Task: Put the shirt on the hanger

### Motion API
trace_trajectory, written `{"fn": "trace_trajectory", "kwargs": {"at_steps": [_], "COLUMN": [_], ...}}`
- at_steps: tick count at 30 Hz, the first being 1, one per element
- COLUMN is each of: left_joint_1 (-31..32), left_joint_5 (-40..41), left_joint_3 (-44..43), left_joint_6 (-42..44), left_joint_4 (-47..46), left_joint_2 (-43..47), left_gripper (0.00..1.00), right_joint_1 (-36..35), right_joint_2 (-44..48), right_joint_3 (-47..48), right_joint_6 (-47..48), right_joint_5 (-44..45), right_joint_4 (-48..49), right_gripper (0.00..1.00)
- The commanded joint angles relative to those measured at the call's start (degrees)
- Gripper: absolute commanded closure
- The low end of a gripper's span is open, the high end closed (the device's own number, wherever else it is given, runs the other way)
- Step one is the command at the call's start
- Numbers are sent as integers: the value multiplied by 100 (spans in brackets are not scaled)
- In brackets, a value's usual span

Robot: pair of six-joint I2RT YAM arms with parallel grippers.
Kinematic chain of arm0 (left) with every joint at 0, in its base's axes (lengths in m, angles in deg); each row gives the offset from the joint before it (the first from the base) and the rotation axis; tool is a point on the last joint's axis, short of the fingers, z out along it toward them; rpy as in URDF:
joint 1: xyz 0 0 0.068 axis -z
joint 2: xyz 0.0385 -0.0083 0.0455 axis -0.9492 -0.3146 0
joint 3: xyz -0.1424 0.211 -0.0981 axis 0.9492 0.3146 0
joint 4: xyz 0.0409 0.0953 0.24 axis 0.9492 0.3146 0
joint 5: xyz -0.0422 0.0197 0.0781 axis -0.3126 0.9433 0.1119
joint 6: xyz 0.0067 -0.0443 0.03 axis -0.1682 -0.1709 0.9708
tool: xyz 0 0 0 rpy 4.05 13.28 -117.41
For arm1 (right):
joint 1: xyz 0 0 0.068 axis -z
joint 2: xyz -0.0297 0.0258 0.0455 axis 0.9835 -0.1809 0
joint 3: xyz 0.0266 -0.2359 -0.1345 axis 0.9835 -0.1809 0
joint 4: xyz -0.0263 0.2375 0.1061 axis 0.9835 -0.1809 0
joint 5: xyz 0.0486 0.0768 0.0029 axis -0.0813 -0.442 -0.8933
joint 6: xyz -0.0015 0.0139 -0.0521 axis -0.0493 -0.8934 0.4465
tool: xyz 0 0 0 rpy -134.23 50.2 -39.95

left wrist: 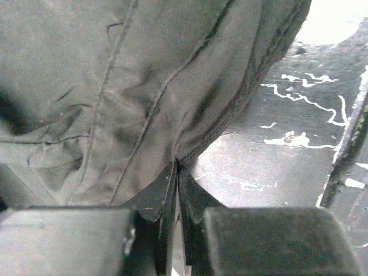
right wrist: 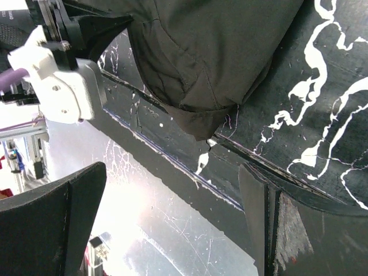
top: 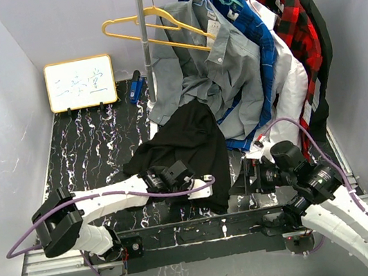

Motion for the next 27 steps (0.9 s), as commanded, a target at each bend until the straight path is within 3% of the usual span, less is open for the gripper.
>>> {"fn": "trace_trajectory", "kwargs": {"at_steps": [1, 16, 22, 27], "left_joint_1": [33, 24, -169, -458], "left_joint_5": [383, 1000, 1093, 964], "left_joint_3": [0, -1044, -1447, -1854], "left_joint_6": [149, 1389, 1999, 2289], "left_joint_4": [-168, -274, -661, -744], "left_joint_2": [-1, -645, -1219, -1632], "left_gripper": [100, 100, 100, 100], "right_joint_1": [-25, -151, -441, -461], "right_joint_2": [-124, -636, -1002, -717], "right_joint_3": [-94, -106, 239, -5], "right_joint_6": [95, 745, 1133, 908], "right_joint_5": [-421, -1055, -636, -291], "right_joint_4": [545, 911, 672, 710], "right_gripper": [2, 2, 2, 2]}}
